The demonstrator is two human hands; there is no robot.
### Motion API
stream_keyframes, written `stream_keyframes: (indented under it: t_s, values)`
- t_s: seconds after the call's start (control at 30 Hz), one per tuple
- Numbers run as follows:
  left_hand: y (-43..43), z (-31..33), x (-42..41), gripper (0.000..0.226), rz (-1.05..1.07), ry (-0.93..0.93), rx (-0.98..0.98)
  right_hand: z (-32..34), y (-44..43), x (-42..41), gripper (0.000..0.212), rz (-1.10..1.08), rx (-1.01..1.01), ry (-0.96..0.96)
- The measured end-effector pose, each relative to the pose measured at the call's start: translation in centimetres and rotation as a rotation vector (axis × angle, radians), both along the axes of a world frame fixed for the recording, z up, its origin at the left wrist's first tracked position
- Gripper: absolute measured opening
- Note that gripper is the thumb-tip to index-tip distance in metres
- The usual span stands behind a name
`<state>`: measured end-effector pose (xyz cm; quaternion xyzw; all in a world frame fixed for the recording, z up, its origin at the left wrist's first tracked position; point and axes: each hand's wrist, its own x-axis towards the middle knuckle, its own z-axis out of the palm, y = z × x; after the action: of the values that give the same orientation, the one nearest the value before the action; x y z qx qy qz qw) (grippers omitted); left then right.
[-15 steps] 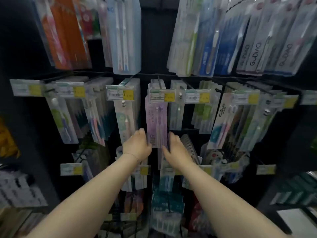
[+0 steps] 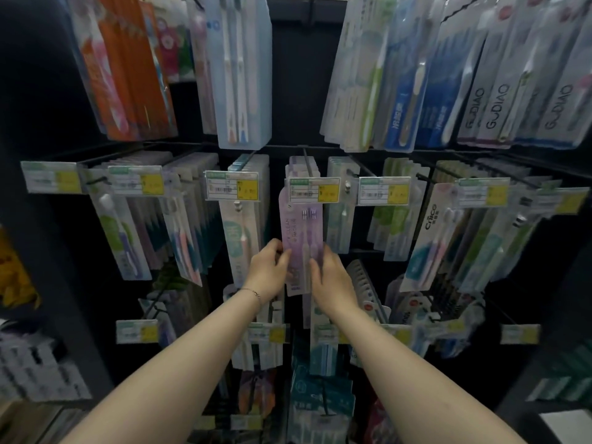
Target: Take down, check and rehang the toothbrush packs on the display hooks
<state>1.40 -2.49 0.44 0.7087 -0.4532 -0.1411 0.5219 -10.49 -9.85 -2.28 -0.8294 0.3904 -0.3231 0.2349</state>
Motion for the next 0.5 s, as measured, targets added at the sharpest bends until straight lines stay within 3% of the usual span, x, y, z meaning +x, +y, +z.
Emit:
stream_keyframes:
  t_s: [0.17,0.33,0.5]
  values:
    - [-0.3,0.2,0.1,0.011,-0.057,0.148,-0.041,0.0,-0.2,0.0,0.055,-0.043,-0.137,-0.02]
    - [-0.1,-0.7,0.1,0.01,-0.105,0.272,-0.04,0.3,-0.3,-0.4,0.057,0.006,-0.244,0.086]
    - [1.4,-2.0,-0.3,0.012,-0.126,0.27,-0.015,-0.3,0.1,-1.5,0.055,0.077,-0.231,0.078]
